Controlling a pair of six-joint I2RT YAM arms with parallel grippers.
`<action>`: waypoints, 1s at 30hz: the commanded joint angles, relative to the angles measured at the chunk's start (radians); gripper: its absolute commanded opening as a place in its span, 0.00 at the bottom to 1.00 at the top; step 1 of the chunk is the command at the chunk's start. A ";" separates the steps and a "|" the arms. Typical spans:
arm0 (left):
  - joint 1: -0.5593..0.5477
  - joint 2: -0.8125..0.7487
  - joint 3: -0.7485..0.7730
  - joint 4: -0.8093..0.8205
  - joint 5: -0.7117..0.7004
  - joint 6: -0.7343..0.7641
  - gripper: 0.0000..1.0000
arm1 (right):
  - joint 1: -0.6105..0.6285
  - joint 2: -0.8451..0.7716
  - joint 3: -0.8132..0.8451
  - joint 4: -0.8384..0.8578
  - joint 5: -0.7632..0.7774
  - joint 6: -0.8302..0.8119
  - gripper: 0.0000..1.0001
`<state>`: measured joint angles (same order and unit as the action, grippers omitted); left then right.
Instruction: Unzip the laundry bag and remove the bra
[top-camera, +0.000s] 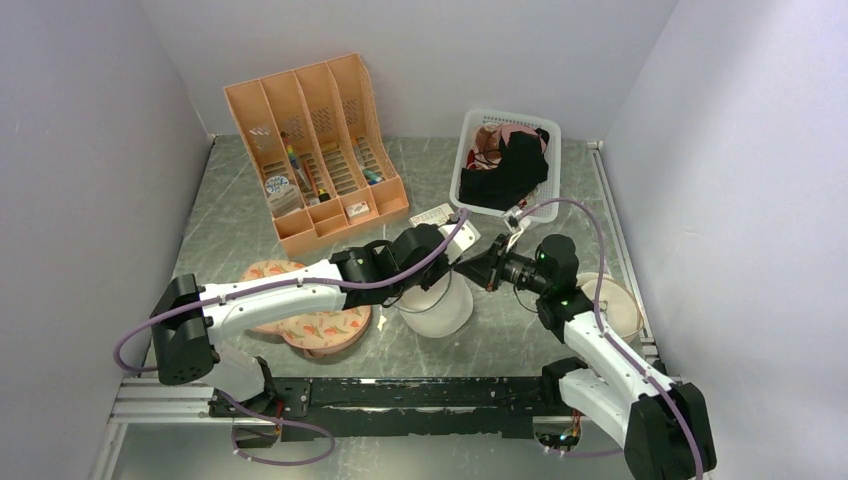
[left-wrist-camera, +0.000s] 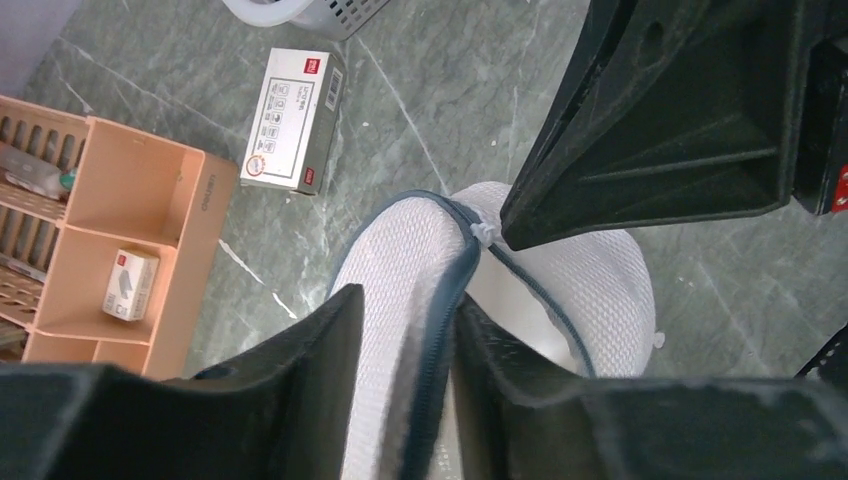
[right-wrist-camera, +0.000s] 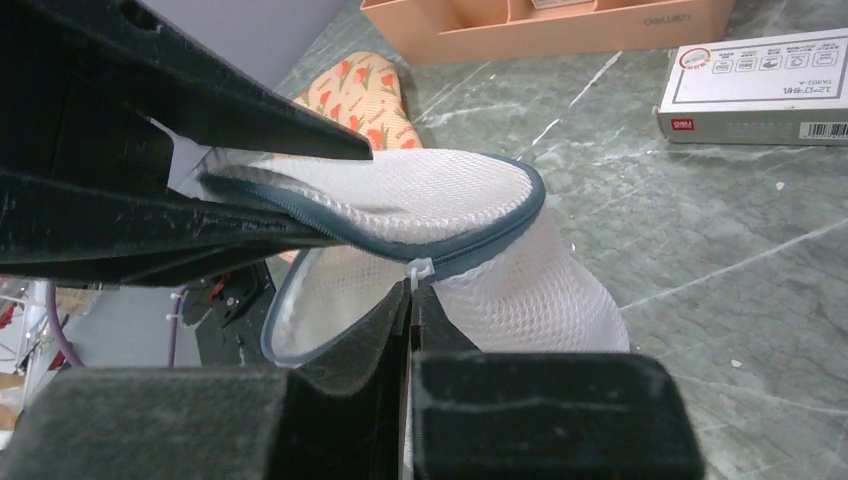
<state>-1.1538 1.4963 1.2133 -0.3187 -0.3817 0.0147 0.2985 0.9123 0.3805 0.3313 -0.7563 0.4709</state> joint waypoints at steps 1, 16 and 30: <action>-0.012 -0.022 0.002 0.032 0.013 0.015 0.37 | 0.011 0.003 0.000 0.021 -0.011 0.027 0.00; -0.088 -0.214 -0.123 0.170 -0.034 0.085 0.07 | -0.047 0.269 0.068 0.098 0.028 0.021 0.00; -0.095 -0.168 -0.115 0.175 -0.313 0.086 0.56 | -0.058 0.230 0.070 0.137 -0.090 0.007 0.00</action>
<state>-1.2446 1.2655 1.0351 -0.1574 -0.5121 0.1028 0.2501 1.1984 0.4706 0.4438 -0.8234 0.4744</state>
